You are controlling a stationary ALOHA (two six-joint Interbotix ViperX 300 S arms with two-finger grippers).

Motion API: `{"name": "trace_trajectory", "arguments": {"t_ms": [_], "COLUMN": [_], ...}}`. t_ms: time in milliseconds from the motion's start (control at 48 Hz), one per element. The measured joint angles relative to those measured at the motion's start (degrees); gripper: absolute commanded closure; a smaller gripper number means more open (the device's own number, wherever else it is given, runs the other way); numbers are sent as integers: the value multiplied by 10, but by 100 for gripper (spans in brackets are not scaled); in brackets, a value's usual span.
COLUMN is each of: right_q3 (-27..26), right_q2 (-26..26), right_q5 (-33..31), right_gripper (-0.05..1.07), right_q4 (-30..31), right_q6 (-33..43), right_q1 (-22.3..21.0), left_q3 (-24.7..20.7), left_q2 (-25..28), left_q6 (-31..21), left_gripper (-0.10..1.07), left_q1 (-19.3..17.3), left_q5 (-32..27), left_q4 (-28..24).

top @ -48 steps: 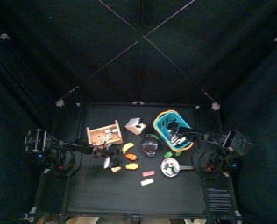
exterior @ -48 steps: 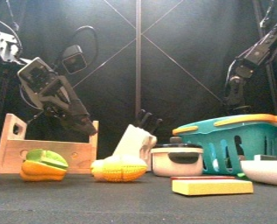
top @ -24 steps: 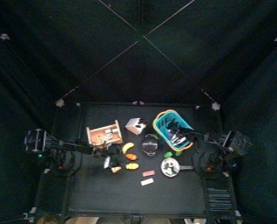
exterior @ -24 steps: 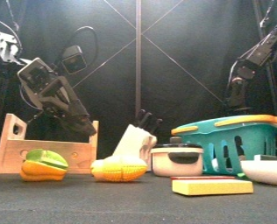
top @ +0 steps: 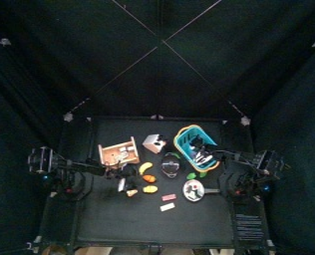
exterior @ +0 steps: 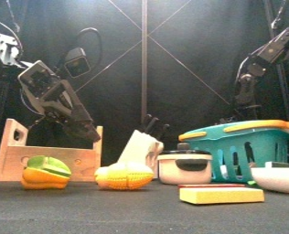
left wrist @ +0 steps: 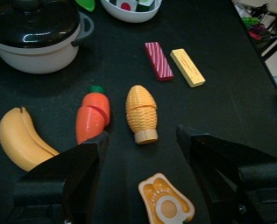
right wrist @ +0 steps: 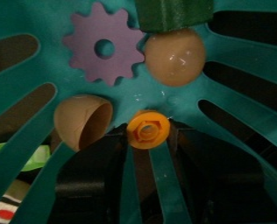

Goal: Grab yellow nut

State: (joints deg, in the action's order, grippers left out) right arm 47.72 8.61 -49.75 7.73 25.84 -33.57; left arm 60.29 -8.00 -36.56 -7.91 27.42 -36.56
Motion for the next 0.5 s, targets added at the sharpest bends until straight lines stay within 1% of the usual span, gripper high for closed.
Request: {"name": "trace_trajectory", "arguments": {"t_ms": [188,500], "right_q3": [-4,-4], "right_q2": [37,42], "right_q5": [-6,-10], "right_gripper": [42,43], "right_q4": [-2,-1], "right_q6": [0,1], "right_q1": [7,7], "left_q3": [1,1], "left_q2": [-1,0], "left_q6": [1,0], "left_gripper": [2,2], "left_q1": [0,0], "left_q5": [-1,0], "left_q4": [0,1]}}
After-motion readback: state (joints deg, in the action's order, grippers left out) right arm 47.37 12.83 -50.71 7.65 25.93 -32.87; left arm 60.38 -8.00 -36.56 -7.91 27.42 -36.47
